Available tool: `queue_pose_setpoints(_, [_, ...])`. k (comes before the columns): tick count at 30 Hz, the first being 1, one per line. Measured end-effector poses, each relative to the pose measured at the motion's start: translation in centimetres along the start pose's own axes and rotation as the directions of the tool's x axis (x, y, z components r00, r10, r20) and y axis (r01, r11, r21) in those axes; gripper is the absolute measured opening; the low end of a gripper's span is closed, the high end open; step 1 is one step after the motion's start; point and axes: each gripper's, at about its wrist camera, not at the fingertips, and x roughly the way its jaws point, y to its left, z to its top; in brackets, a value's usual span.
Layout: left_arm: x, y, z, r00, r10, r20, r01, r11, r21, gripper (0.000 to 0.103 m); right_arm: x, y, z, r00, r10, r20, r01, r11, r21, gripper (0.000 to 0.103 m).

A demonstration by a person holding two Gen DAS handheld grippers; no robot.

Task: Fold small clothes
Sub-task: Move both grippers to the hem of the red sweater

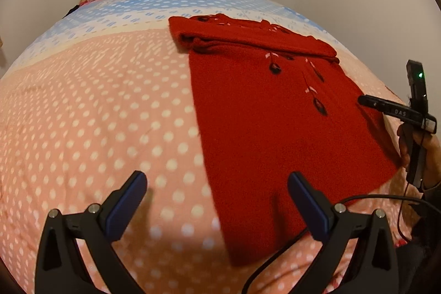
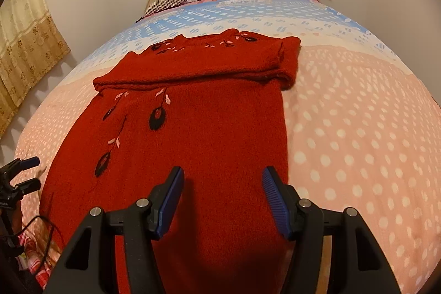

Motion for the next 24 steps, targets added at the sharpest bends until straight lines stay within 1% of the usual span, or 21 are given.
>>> queue_pose_setpoints(4, [-1.1, 0.8, -1.0, 0.999, -0.037, -0.021, 0.036, 0.998, -0.048, 0.103, -0.6, 0.3, -0.9, 1.0, -0.014, 0.005, 0.014, 1.0, -0.02, 0.061])
queue_pose_setpoints(6, [-1.4, 0.8, -1.5, 0.998, -0.053, -0.02, 0.051, 0.997, -0.059, 0.103, -1.0, 0.5, -1.4, 1.0, -0.018, 0.005, 0.018, 0.999, -0.032, 0.061])
queue_pose_setpoints(10, [-0.5, -0.1, -2.0, 0.995, -0.089, -0.035, 0.086, 0.994, -0.068, 0.103, -1.9, 0.5, -2.4, 1.0, -0.015, 0.0, 0.015, 0.999, -0.037, 0.061])
queue_pose_setpoints(11, [-0.3, -0.3, -2.2, 0.994, -0.097, -0.043, 0.094, 0.993, -0.071, 0.101, -2.1, 0.4, -2.6, 1.0, -0.015, 0.0, 0.015, 0.999, -0.036, 0.061])
queue_pose_setpoints(14, [0.8, -1.1, -2.8, 0.987, -0.137, -0.079, 0.132, 0.989, -0.067, 0.089, -3.0, 0.2, -3.3, 1.0, -0.022, 0.003, 0.022, 0.999, -0.032, 0.061])
queue_pose_setpoints(16, [0.7, -1.6, -3.0, 0.99, -0.124, -0.065, 0.121, 0.992, -0.047, 0.088, -3.6, -0.3, -3.8, 0.999, -0.032, -0.006, 0.032, 0.999, -0.021, 0.061])
queue_pose_setpoints(17, [0.7, -1.7, -3.1, 0.989, -0.134, -0.067, 0.131, 0.991, -0.042, 0.085, -3.7, -0.5, -4.1, 0.999, -0.034, -0.011, 0.034, 0.999, -0.016, 0.061])
queue_pose_setpoints(20, [0.5, -1.8, -3.1, 0.986, -0.152, -0.064, 0.149, 0.988, -0.046, 0.07, -4.0, -1.1, -5.0, 0.999, -0.044, -0.025, 0.044, 0.999, -0.001, 0.061])
queue_pose_setpoints(21, [0.6, -1.9, -3.1, 0.983, -0.17, -0.072, 0.167, 0.985, -0.051, 0.069, -4.2, -1.3, -5.3, 0.999, -0.046, -0.021, 0.046, 0.999, 0.0, 0.061])
queue_pose_setpoints(22, [0.5, -1.9, -3.1, 0.982, -0.173, -0.071, 0.169, 0.984, -0.051, 0.068, -4.3, -1.4, -5.5, 0.999, -0.047, -0.02, 0.047, 0.999, 0.0, 0.061])
queue_pose_setpoints(23, [0.5, -2.1, -3.2, 0.981, -0.18, -0.073, 0.177, 0.983, -0.047, 0.064, -4.5, -1.4, -5.8, 0.999, -0.045, -0.021, 0.045, 0.999, 0.003, 0.061])
queue_pose_setpoints(24, [0.5, -2.3, -3.3, 0.98, -0.184, -0.076, 0.181, 0.982, -0.046, 0.063, -4.6, -1.5, -5.9, 0.999, -0.044, -0.021, 0.044, 0.999, 0.007, 0.061])
